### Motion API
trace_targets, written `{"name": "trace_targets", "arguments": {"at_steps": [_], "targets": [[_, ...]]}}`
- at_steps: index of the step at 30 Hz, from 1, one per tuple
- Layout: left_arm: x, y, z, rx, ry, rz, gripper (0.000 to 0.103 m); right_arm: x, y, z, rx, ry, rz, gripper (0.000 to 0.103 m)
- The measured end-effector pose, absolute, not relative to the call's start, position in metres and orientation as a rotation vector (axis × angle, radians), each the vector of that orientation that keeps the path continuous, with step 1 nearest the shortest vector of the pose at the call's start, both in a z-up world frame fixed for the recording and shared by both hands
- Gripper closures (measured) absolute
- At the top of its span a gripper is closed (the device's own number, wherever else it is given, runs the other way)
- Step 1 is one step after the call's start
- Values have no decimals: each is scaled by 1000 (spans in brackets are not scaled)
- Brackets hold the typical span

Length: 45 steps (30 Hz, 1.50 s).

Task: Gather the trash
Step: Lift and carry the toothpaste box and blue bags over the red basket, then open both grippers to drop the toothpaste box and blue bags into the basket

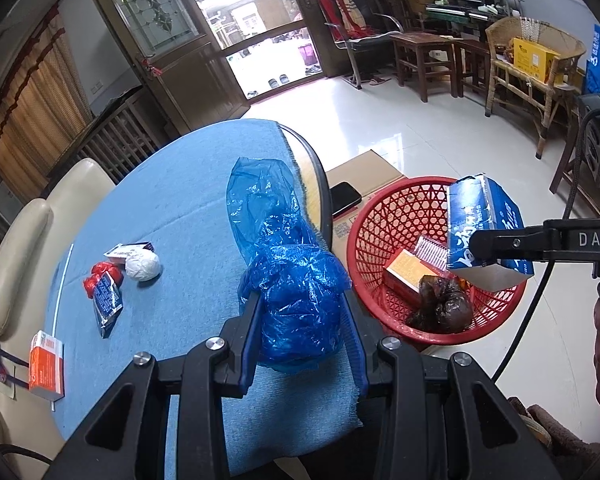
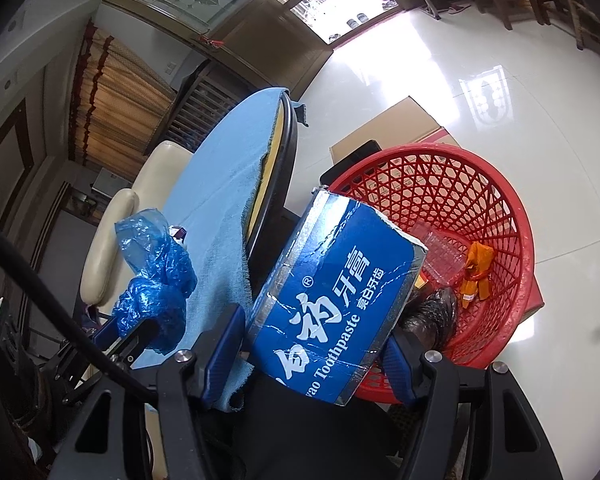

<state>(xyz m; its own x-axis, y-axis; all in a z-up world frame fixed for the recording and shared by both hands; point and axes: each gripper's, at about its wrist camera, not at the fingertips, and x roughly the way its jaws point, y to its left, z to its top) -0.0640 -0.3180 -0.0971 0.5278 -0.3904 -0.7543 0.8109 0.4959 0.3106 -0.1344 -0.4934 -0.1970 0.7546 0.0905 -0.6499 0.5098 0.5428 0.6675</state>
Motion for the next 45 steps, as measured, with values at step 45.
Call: {"name": "trace_targets", "arguments": {"at_steps": [45], "targets": [[-77,-369,-116,770,774,-966,62,-170,-523,-207,1065,672,-367,35]]}}
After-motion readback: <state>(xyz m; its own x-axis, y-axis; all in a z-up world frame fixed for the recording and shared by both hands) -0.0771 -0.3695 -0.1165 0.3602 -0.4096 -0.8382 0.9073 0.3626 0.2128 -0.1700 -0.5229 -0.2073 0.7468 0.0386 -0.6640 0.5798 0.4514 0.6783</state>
